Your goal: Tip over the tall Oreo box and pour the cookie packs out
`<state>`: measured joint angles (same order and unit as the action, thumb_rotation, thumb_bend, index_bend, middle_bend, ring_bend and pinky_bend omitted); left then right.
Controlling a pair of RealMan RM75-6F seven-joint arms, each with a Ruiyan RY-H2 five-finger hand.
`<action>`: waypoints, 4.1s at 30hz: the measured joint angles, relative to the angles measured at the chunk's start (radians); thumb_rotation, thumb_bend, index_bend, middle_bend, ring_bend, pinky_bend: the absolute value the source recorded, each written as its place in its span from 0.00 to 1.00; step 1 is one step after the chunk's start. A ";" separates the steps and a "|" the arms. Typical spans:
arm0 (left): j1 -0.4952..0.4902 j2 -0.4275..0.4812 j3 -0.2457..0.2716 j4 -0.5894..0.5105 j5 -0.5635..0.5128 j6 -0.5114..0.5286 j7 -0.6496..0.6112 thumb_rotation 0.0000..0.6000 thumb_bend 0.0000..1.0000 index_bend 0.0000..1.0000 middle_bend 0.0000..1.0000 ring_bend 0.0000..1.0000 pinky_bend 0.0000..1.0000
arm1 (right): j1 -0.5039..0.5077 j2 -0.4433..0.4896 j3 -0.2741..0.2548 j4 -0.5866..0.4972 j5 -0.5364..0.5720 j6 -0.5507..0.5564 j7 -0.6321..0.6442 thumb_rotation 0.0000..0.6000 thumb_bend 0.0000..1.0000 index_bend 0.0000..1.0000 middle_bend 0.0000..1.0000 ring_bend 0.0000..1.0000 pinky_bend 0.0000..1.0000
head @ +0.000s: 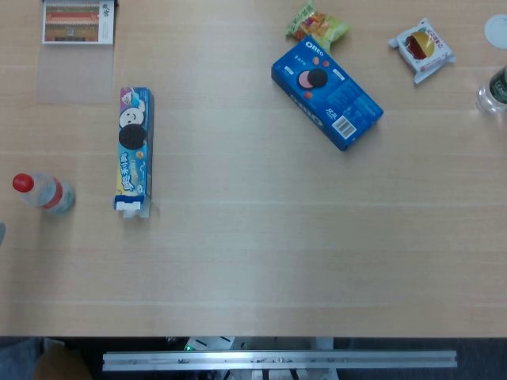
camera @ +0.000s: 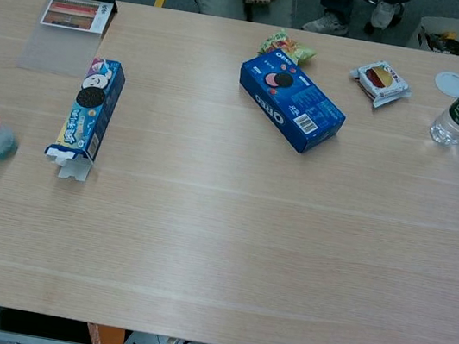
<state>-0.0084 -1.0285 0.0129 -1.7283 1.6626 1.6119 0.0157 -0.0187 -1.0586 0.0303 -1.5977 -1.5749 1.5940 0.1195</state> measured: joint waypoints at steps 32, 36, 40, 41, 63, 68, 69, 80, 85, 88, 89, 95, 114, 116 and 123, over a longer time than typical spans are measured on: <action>-0.171 -0.125 0.110 -0.055 0.152 -0.352 0.038 1.00 0.27 0.19 0.16 0.13 0.09 | -0.008 -0.001 -0.002 0.030 0.001 0.003 0.039 1.00 0.18 0.36 0.40 0.38 0.42; -0.203 -0.156 0.098 -0.048 0.112 -0.412 0.051 1.00 0.27 0.15 0.14 0.13 0.09 | -0.011 -0.001 0.000 0.037 0.004 0.008 0.049 1.00 0.18 0.36 0.40 0.38 0.42; -0.235 -0.177 0.086 -0.045 0.050 -0.487 0.068 1.00 0.27 0.08 0.10 0.13 0.09 | -0.013 -0.001 0.001 0.047 0.008 0.007 0.059 1.00 0.18 0.36 0.40 0.38 0.42; -0.244 -0.182 0.082 -0.044 0.033 -0.506 0.073 1.00 0.27 0.06 0.09 0.13 0.09 | -0.012 -0.002 0.001 0.049 0.008 0.006 0.062 1.00 0.18 0.36 0.40 0.38 0.42; -0.428 -0.301 -0.048 0.080 -0.311 -0.731 0.189 1.00 0.27 0.03 0.08 0.13 0.09 | -0.015 -0.002 0.005 0.070 0.013 0.008 0.089 1.00 0.18 0.36 0.40 0.38 0.42; -0.448 -0.294 -0.058 0.103 -0.369 -0.749 0.203 1.00 0.27 0.03 0.08 0.13 0.09 | -0.019 0.000 0.004 0.072 0.012 0.013 0.095 1.00 0.18 0.36 0.40 0.38 0.42; -0.452 -0.291 -0.060 0.108 -0.384 -0.753 0.207 1.00 0.27 0.03 0.08 0.13 0.09 | -0.019 -0.001 0.004 0.072 0.009 0.014 0.096 1.00 0.18 0.36 0.40 0.38 0.42; -0.462 -0.246 -0.035 0.122 -0.467 -0.759 0.244 1.00 0.27 0.03 0.08 0.13 0.09 | -0.021 0.000 0.000 0.079 -0.009 0.025 0.108 1.00 0.18 0.36 0.40 0.38 0.42; -0.462 -0.246 -0.011 0.135 -0.484 -0.767 0.254 1.00 0.27 0.03 0.08 0.13 0.09 | -0.021 -0.001 -0.003 0.083 -0.017 0.029 0.112 1.00 0.18 0.36 0.40 0.39 0.42; -0.464 -0.251 -0.006 0.140 -0.488 -0.767 0.254 1.00 0.27 0.03 0.08 0.13 0.09 | -0.022 0.001 -0.004 0.081 -0.020 0.031 0.112 1.00 0.18 0.36 0.40 0.39 0.42; -0.464 -0.253 -0.004 0.140 -0.488 -0.767 0.255 1.00 0.27 0.03 0.08 0.13 0.09 | -0.022 0.002 -0.004 0.081 -0.020 0.033 0.112 1.00 0.18 0.36 0.40 0.39 0.42; -0.472 -0.259 0.006 0.137 -0.488 -0.771 0.263 1.00 0.27 0.03 0.10 0.13 0.09 | -0.025 0.003 -0.003 0.080 -0.018 0.036 0.114 1.00 0.18 0.36 0.40 0.39 0.42; -0.526 -0.288 0.042 0.008 -0.444 -0.805 0.314 1.00 0.27 0.03 0.11 0.14 0.09 | -0.032 -0.002 -0.004 0.092 -0.012 0.041 0.126 1.00 0.18 0.36 0.40 0.39 0.42; -0.538 -0.302 0.038 0.005 -0.448 -0.813 0.321 1.00 0.27 0.03 0.11 0.14 0.09 | -0.035 -0.002 -0.004 0.096 -0.011 0.044 0.131 1.00 0.18 0.36 0.40 0.39 0.42; -0.568 -0.313 0.014 -0.019 -0.456 -0.797 0.346 1.00 0.27 0.03 0.10 0.14 0.09 | -0.042 -0.003 -0.003 0.107 -0.005 0.051 0.145 1.00 0.18 0.36 0.40 0.39 0.42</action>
<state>-0.5763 -1.3419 0.0271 -1.7470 1.2068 0.8147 0.3616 -0.0603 -1.0616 0.0276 -1.4911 -1.5803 1.6446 0.2647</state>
